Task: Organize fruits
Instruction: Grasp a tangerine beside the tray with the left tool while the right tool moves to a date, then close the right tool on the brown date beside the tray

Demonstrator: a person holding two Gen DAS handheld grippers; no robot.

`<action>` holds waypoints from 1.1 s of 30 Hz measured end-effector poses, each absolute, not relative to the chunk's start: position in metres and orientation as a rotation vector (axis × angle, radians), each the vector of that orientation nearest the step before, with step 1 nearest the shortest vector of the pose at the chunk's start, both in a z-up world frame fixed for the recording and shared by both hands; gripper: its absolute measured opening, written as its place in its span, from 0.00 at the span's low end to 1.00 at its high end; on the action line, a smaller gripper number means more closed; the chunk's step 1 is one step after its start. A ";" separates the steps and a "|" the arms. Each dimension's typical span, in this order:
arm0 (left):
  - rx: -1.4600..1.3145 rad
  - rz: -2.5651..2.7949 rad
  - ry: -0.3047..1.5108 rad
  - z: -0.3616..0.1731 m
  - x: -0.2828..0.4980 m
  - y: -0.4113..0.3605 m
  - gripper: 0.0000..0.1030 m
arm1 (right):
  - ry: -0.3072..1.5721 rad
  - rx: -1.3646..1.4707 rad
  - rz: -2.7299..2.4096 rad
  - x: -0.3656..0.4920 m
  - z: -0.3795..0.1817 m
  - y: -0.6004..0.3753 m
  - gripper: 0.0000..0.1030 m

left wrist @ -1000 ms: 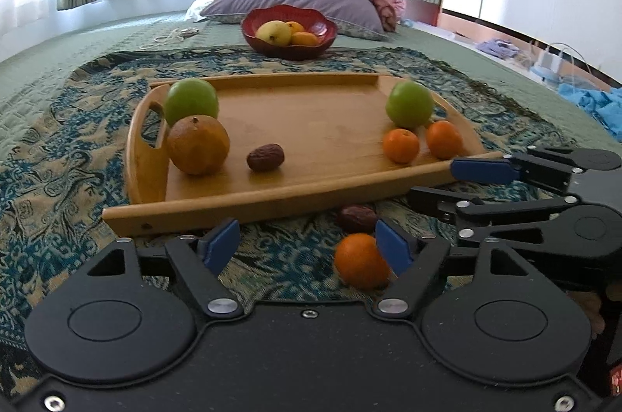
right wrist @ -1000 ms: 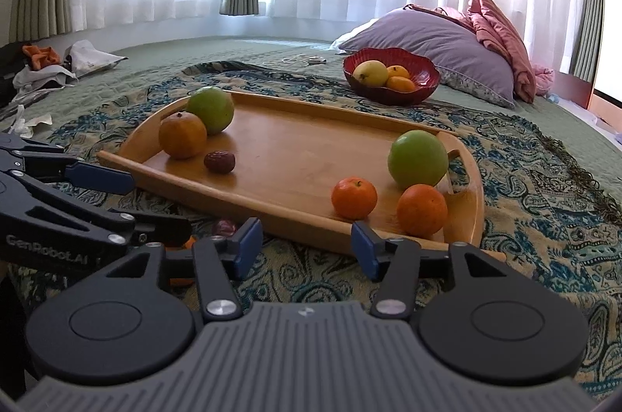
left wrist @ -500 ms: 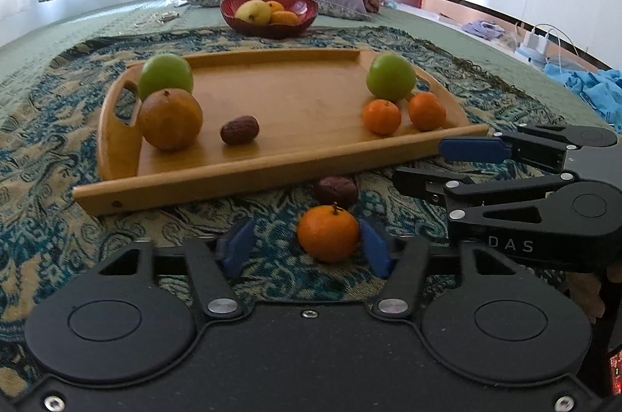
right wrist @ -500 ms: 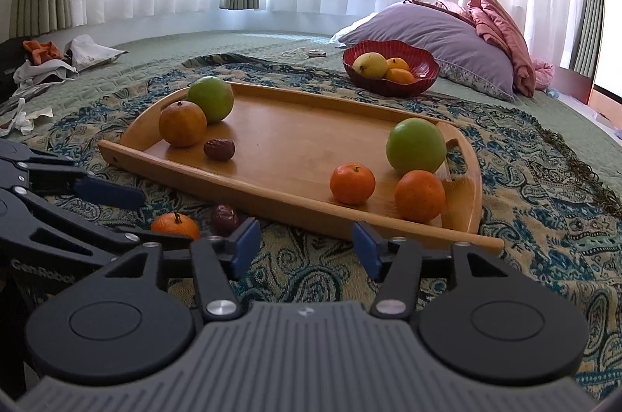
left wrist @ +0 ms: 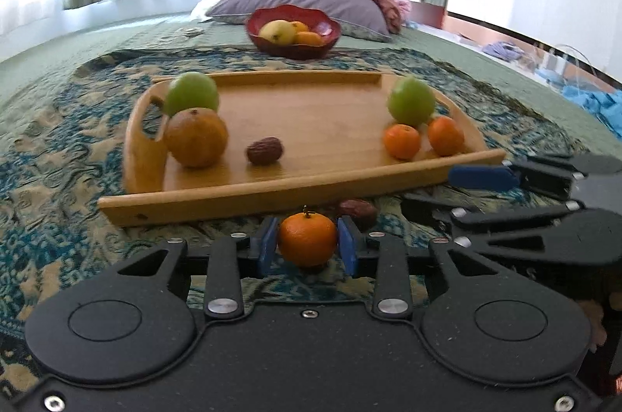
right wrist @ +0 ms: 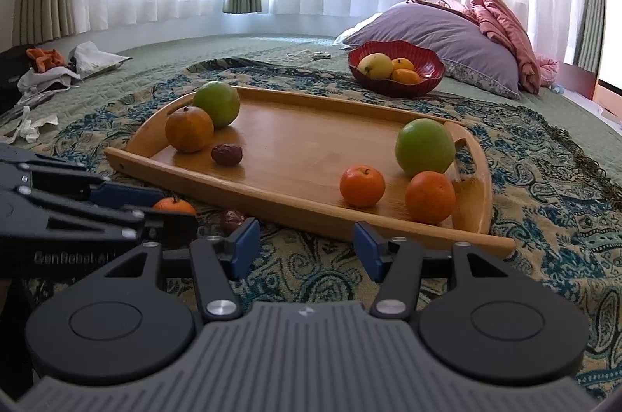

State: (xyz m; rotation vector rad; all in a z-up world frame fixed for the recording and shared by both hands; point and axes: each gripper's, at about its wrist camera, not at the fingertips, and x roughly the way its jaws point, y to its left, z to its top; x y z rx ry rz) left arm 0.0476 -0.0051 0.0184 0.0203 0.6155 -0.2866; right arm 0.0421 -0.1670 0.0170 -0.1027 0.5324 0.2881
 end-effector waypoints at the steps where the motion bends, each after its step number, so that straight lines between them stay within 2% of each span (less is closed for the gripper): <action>1: 0.019 -0.277 0.613 0.019 0.048 -0.003 0.31 | 0.534 -0.102 0.292 0.042 0.017 -0.166 0.68; 9: 0.006 -0.222 0.594 0.024 0.054 0.009 0.31 | 0.544 -0.099 0.343 0.042 0.013 -0.146 0.68; 16: 0.012 -0.212 0.589 0.025 0.055 0.010 0.31 | 0.546 -0.109 0.361 0.043 0.010 -0.127 0.58; 26: -0.002 -0.190 0.587 0.025 0.060 0.013 0.31 | 0.532 -0.102 0.270 0.049 0.008 -0.115 0.56; 33: -0.014 -0.176 0.588 0.024 0.062 0.015 0.31 | 0.552 -0.050 0.246 0.052 0.006 -0.112 0.47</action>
